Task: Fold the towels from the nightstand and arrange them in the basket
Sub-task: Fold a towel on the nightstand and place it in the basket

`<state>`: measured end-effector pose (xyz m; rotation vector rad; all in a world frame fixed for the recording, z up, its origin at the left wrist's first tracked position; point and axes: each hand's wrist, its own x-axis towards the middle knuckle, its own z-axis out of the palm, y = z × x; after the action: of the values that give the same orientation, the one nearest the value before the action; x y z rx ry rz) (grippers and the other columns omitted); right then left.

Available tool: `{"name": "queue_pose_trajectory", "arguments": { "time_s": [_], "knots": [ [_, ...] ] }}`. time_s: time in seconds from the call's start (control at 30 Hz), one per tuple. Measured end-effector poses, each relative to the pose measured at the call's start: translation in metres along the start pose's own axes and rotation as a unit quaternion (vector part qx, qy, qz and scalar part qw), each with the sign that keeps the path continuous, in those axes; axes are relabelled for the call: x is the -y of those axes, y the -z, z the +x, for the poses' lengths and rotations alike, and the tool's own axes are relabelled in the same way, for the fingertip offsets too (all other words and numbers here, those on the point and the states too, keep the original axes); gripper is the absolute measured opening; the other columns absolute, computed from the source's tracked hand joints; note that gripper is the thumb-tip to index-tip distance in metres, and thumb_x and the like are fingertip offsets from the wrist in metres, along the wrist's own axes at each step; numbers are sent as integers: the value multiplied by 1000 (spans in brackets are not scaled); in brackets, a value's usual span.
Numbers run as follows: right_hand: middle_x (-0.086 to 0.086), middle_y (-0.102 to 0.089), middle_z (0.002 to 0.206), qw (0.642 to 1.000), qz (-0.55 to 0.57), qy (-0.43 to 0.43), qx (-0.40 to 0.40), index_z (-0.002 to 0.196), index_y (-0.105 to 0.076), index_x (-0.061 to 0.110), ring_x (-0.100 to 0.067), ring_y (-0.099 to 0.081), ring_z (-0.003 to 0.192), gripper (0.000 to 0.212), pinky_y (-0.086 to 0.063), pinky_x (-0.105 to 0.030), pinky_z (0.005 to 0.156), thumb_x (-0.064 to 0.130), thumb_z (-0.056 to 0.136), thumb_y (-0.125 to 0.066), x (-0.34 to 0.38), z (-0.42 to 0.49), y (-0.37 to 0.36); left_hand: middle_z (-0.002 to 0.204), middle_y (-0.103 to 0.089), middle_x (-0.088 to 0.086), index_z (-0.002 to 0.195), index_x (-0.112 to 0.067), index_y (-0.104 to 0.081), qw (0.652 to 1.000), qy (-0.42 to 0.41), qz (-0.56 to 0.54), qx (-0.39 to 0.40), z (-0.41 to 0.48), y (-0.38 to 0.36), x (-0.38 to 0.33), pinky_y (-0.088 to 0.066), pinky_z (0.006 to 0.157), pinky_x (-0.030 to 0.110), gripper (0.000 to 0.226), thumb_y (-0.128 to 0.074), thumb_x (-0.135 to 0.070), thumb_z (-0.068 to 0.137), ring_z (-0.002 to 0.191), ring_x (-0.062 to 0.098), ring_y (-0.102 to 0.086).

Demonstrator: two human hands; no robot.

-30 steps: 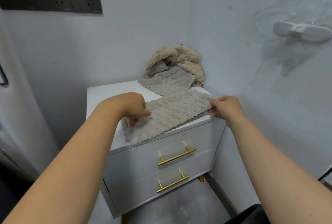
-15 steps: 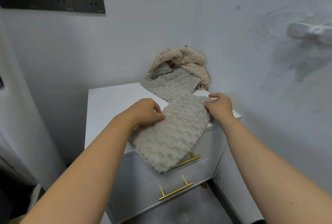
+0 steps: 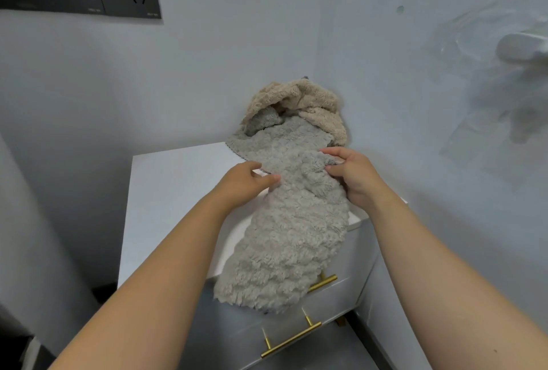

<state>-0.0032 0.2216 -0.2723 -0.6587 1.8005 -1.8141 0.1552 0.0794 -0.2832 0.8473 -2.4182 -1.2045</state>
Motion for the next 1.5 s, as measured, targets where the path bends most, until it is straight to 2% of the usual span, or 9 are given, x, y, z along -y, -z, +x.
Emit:
{"name": "queue_pose_trajectory", "arguments": {
  "time_s": [0.07, 0.23, 0.33, 0.4, 0.53, 0.67, 1.07, 1.27, 1.5],
  "knots": [
    [-10, -66, 76, 997, 52, 3, 50, 95, -65, 12, -16, -66, 60, 38, -56, -25, 55, -18, 87, -44, 6, 3, -1, 101, -62, -14, 140, -15, -44, 997, 11, -71, 22, 6, 4, 2, -32, 93, 23, 66, -63, -48, 85, 110, 8, -48],
    [-8, -67, 73, 992, 74, 19, 104, 91, -64, 11, -17, -65, 63, 36, -57, -26, 57, -18, 87, -44, 14, 12, -15, 108, -71, 4, 111, -11, -65, 981, 37, -184, 56, 20, 13, 3, -49, 97, 38, 79, -83, -58, 51, 102, 24, -66],
    [-6, -59, 62, 997, -62, 32, 13, 92, -63, 13, -6, -52, 42, 24, -42, -17, 41, -10, 86, -58, 6, 18, -28, 70, -67, 6, 72, -8, -64, 979, 57, -193, 34, 28, 15, 2, -53, 61, 26, 27, -80, -29, 72, 65, 20, -65],
    [-1, -54, 58, 980, -183, 59, -59, 93, -64, 14, -4, -45, 39, 16, -35, -19, 42, 1, 84, -67, -6, 26, -33, 61, -60, 0, 62, -14, -56, 984, 65, -168, -6, 33, 14, 3, -43, 47, 20, 26, -74, -16, 81, 53, 13, -55],
    [2, -51, 62, 946, -286, 116, -99, 77, -62, 11, -14, -47, 57, 12, -34, -24, 52, 15, 81, -73, -24, 39, -40, 77, -67, 11, 76, -3, -65, 986, 42, -142, -80, 46, 10, 19, -55, 70, 39, 18, -77, -16, 75, 69, 24, -62],
    [-2, -45, 62, 938, -302, 143, -97, 69, -59, 1, -16, -42, 60, 24, -30, -26, 56, 17, 80, -73, -32, 49, -43, 59, -44, -2, 60, -13, -47, 989, -22, -63, -131, 51, 5, 26, -31, 55, 26, 32, -75, -21, 76, 55, 14, -40],
    [2, -70, 66, 989, 25, 75, 129, 82, -63, 4, -7, -65, 63, 20, -51, -19, 69, -15, 78, -58, -25, 44, -6, 74, -64, 3, 71, -12, -62, 955, -48, -272, -109, 31, 12, 30, -50, 61, 17, 20, -73, 4, 75, 67, 11, -60],
    [-7, -69, 74, 958, 80, 35, 273, 72, -75, 11, -17, -65, 70, 34, -55, -25, 68, 18, 44, -92, -27, 42, 11, 72, -66, -1, 70, -13, -63, 957, -67, -277, -47, 18, 13, 33, -48, 70, 21, 23, -69, 9, 76, 72, 13, -59],
    [-4, -63, 80, 973, -21, 38, 225, 91, -60, 6, -13, -58, 74, 30, -49, -23, 77, 32, 78, -63, -16, 28, 3, 75, -67, 1, 84, -8, -60, 945, -53, -309, -99, 10, 8, 30, -49, 56, 17, 6, -61, -4, 89, 63, 7, -64]
  ]
}}
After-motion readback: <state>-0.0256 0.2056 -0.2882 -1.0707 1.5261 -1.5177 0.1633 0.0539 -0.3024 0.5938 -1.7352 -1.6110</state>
